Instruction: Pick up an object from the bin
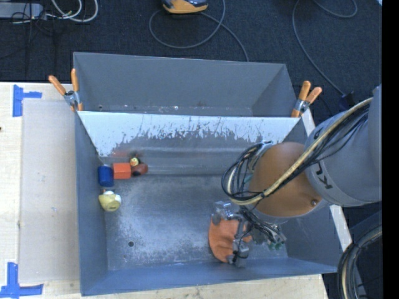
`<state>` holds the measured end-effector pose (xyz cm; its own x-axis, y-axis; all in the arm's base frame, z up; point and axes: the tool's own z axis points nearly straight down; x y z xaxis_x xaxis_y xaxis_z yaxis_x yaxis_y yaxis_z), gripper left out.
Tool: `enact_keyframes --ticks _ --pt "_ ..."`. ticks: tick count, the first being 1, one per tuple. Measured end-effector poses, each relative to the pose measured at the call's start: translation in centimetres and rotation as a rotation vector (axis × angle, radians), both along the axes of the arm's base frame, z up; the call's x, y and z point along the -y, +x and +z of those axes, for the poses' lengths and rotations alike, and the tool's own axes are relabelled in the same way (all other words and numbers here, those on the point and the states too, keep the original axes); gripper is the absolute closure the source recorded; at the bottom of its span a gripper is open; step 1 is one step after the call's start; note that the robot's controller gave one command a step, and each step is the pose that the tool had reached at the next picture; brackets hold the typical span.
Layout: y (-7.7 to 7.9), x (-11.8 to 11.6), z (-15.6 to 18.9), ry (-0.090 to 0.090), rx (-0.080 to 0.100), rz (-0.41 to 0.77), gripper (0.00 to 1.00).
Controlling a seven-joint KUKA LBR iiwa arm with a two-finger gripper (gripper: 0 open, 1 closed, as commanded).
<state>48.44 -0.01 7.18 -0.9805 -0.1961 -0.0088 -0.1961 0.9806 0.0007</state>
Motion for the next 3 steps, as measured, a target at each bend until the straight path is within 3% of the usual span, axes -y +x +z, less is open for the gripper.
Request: enact_keyframes --ticks 1,2,3 --pt "0.6 -0.8 0.0 0.0 -0.011 -0.027 1.0" --pt "0.6 -0.8 0.0 0.0 -0.011 -0.026 1.0" --pt "0.6 -1.1 14.0 0.0 -0.011 -0.039 1.0"
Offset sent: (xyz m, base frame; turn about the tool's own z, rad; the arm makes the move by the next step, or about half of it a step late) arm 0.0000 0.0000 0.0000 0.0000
